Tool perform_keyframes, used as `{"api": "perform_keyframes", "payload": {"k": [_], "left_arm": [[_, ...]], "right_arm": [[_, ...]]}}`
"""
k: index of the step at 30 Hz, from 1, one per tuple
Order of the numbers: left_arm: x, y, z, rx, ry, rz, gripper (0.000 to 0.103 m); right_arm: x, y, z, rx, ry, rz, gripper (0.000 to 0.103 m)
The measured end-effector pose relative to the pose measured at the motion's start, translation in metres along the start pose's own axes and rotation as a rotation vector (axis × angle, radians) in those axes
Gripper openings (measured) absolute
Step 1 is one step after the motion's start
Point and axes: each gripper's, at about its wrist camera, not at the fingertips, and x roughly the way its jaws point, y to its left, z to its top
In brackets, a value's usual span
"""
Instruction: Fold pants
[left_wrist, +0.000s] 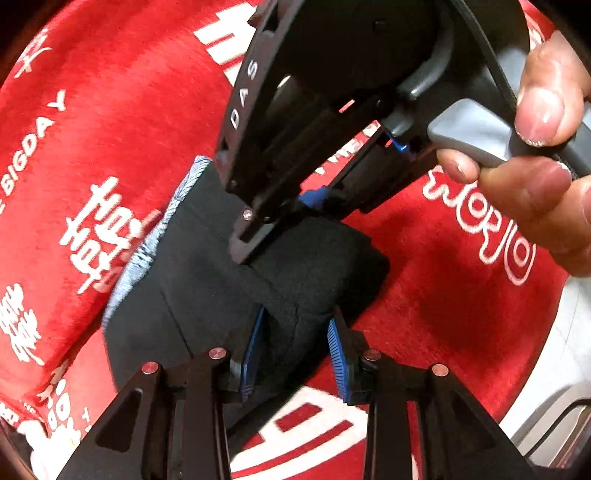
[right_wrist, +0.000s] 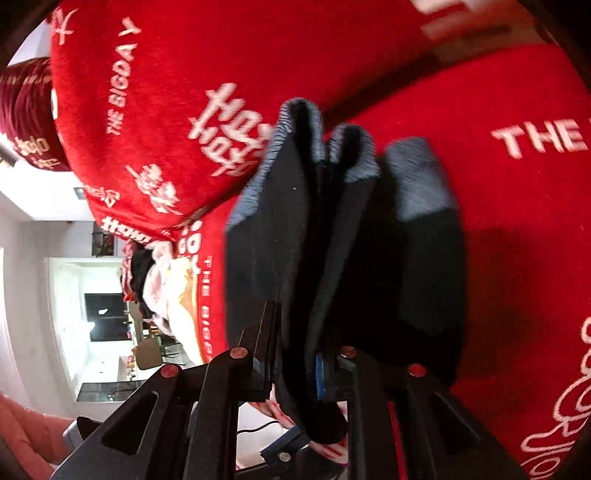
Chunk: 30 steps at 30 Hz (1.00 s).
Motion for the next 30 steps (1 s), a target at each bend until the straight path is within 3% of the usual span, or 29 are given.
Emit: {"api": "perform_keyframes", "payload": {"k": [2, 4, 5, 7, 13, 16, 18, 20, 21, 26, 27, 28, 29, 30], "left_arm": [[0.010, -0.004, -0.003, 0.021, 0.021, 0.005, 0.034], [0.009, -0.008, -0.005, 0.049, 0.015, 0.031, 0.036], [0.007, -0.008, -0.007, 0.056, 0.011, 0.023, 0.051], [0.001, -0.001, -0.012, 0.023, 0.013, -0.017, 0.068], [-0.022, 0.037, -0.036, -0.072, 0.019, 0.003, 0.068], [-0.025, 0.075, -0.046, -0.194, 0.049, 0.021, 0.068], [-0.023, 0.113, -0.054, -0.295, 0.063, 0.076, 0.068], [-0.017, 0.146, -0.061, -0.396, 0.080, 0.111, 0.068], [-0.010, 0.164, -0.065, -0.457, 0.103, 0.118, 0.068], [0.021, 0.221, -0.095, -0.730, 0.186, 0.108, 0.068], [0.030, 0.226, -0.100, -0.759, 0.210, 0.093, 0.068], [0.037, 0.228, -0.103, -0.778, 0.224, 0.079, 0.068], [0.041, 0.227, -0.104, -0.789, 0.230, 0.072, 0.068], [0.042, 0.225, -0.104, -0.786, 0.229, 0.068, 0.068]], "right_arm": [[0.008, -0.017, -0.002, 0.013, 0.016, -0.070, 0.019], [0.013, -0.032, -0.003, 0.053, 0.019, -0.058, 0.019], [0.010, -0.037, -0.004, 0.067, 0.015, -0.044, 0.019], [0.009, -0.031, -0.005, 0.041, 0.014, -0.066, 0.019], [0.005, -0.009, -0.010, -0.062, 0.023, -0.228, 0.020], [0.004, -0.001, -0.016, -0.074, 0.010, -0.306, 0.023], [-0.004, 0.001, -0.019, -0.046, -0.017, -0.315, 0.030], [-0.011, 0.002, -0.014, -0.039, -0.045, -0.291, 0.048], [-0.014, 0.003, -0.010, -0.038, -0.060, -0.287, 0.051], [-0.018, 0.014, 0.035, -0.081, -0.157, -0.267, 0.051], [-0.013, 0.015, 0.043, -0.093, -0.149, -0.274, 0.051], [-0.003, 0.015, 0.053, -0.103, -0.112, -0.292, 0.037], [0.005, 0.014, 0.057, -0.107, -0.075, -0.311, 0.012], [0.011, 0.012, 0.059, -0.110, -0.042, -0.343, 0.012]]}}
